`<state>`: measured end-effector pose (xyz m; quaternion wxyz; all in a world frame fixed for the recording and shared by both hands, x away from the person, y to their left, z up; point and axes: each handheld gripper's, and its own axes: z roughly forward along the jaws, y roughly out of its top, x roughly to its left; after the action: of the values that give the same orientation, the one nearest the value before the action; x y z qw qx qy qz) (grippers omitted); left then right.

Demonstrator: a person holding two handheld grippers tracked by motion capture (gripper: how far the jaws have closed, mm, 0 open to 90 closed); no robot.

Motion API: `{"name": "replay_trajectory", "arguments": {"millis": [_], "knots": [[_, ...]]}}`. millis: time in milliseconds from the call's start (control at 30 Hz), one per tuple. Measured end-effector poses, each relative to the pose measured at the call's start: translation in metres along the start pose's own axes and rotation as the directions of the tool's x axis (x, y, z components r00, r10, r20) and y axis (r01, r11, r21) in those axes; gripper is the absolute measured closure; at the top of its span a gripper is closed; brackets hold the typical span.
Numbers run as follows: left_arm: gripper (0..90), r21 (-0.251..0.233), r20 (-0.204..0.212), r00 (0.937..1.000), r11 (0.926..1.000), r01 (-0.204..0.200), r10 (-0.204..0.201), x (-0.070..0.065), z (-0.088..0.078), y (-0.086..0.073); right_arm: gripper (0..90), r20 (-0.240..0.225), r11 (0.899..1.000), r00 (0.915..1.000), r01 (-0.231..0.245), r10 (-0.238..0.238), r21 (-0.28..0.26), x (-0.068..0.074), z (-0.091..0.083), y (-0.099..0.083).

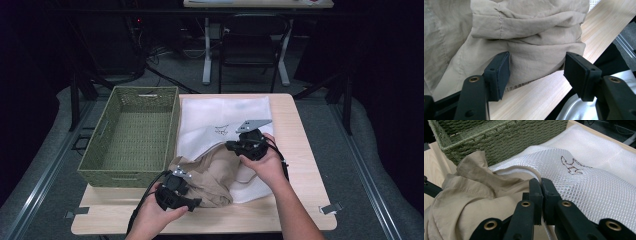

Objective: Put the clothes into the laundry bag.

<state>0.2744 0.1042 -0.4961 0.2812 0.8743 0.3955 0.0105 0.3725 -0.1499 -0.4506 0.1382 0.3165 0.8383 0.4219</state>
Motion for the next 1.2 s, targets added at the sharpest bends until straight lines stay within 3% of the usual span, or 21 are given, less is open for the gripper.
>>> {"name": "replay_trajectory", "arguments": {"millis": [167,367,567,833,967,1200], "knots": [[45.5,-0.008,0.008,1.0,1.0,0.003,-0.003,-0.001,0.004,-0.003,87.7,-0.001,1.0,1.0,0.001,-0.001,-0.001,0.001,0.0,0.0],[48.5,-0.025,0.006,1.0,0.9997,-0.003,0.004,-0.002,0.007,-0.005,87.7,-0.002,1.0,1.0,0.005,-0.005,0.002,0.003,0.001,0.0],[50.3,-0.034,0.018,0.9997,0.9993,0.017,-0.016,-0.001,0.008,-0.008,87.7,-0.007,1.0,1.0,0.006,-0.006,0.001,0.004,0.001,0.0],[80.0,-0.045,0.088,0.9957,0.9984,0.033,-0.029,-0.001,0.011,-0.009,87.7,-0.012,1.0,0.9999,0.008,-0.008,0.001,0.005,0.001,0.001],[85.5,-0.046,0.09,0.9958,0.9987,0.02,-0.016,-0.002,0.01,-0.007,87.7,-0.012,1.0,0.9999,0.007,-0.007,0.001,0.005,0.001,0.001],[86.7,-0.08,0.086,0.9962,0.9967,0.018,-0.011,-0.005,0.007,0.001,87.7,-0.015,1.0,0.9999,0.006,-0.006,-0.001,0.005,0.0,0.001]]}}
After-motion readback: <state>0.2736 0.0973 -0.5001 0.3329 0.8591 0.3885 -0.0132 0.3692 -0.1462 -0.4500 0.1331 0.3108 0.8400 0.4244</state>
